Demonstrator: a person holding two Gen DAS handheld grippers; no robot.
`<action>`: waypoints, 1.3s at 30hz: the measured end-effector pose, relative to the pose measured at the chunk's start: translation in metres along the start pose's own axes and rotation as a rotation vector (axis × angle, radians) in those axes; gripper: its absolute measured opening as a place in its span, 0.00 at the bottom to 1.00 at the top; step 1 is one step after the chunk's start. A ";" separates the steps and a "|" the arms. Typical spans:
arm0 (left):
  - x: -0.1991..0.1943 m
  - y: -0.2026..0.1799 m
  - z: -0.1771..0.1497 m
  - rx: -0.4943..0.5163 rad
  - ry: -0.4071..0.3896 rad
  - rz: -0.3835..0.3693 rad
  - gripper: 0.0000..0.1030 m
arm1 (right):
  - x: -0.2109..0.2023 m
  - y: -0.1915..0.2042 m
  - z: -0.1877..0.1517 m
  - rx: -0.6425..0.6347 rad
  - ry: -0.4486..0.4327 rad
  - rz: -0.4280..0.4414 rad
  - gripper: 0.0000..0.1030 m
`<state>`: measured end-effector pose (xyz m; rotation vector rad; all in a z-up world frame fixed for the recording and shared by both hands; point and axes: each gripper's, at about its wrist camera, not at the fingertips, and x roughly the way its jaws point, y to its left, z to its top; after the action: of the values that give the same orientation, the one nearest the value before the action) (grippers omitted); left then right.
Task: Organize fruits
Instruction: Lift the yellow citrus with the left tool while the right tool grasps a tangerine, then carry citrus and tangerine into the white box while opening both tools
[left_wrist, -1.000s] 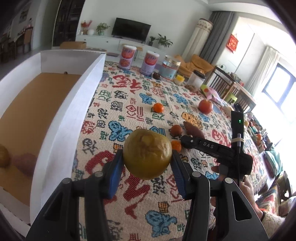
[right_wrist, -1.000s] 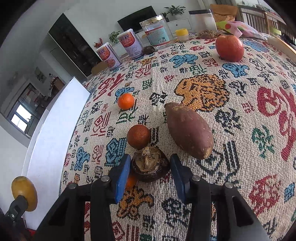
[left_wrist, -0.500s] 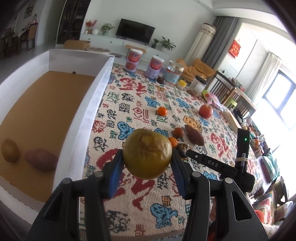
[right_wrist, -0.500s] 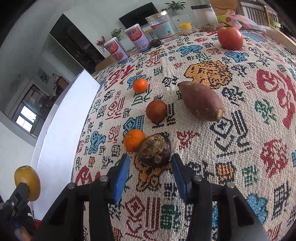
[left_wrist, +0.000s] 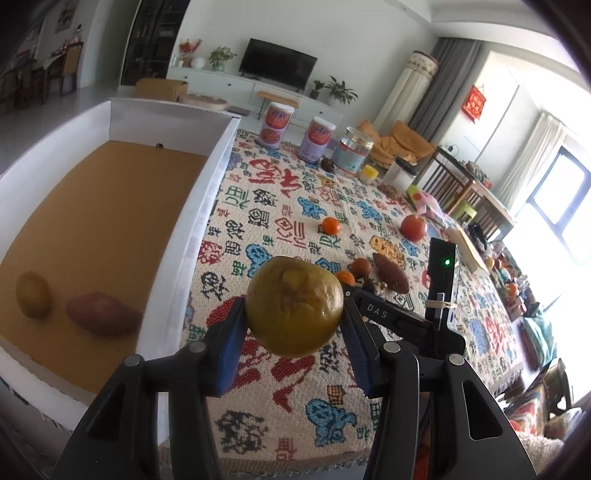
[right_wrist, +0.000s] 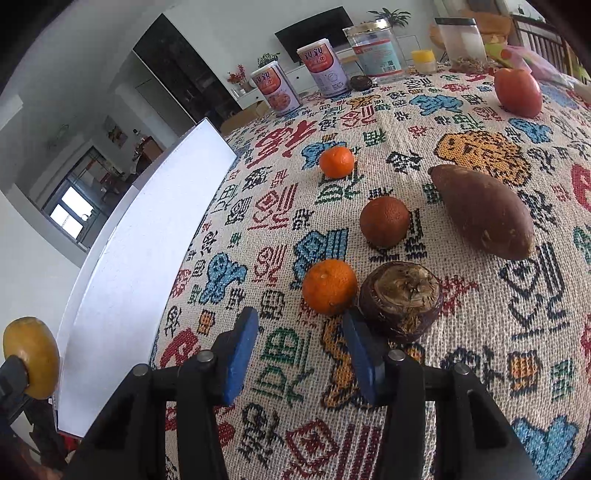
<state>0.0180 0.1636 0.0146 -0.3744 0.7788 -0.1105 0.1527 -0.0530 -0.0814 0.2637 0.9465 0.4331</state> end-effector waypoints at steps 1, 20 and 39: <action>-0.001 0.002 0.000 -0.006 0.005 0.001 0.50 | 0.004 0.003 0.004 -0.028 0.004 -0.017 0.48; -0.030 0.037 0.006 -0.075 0.018 0.025 0.50 | 0.031 0.020 0.031 -0.098 0.082 -0.110 0.28; -0.045 0.175 0.029 -0.307 0.018 0.425 0.61 | 0.017 0.294 -0.006 -0.476 0.293 0.319 0.40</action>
<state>-0.0008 0.3450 -0.0013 -0.4896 0.8800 0.4089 0.0854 0.2149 0.0218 -0.0896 1.0582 0.9929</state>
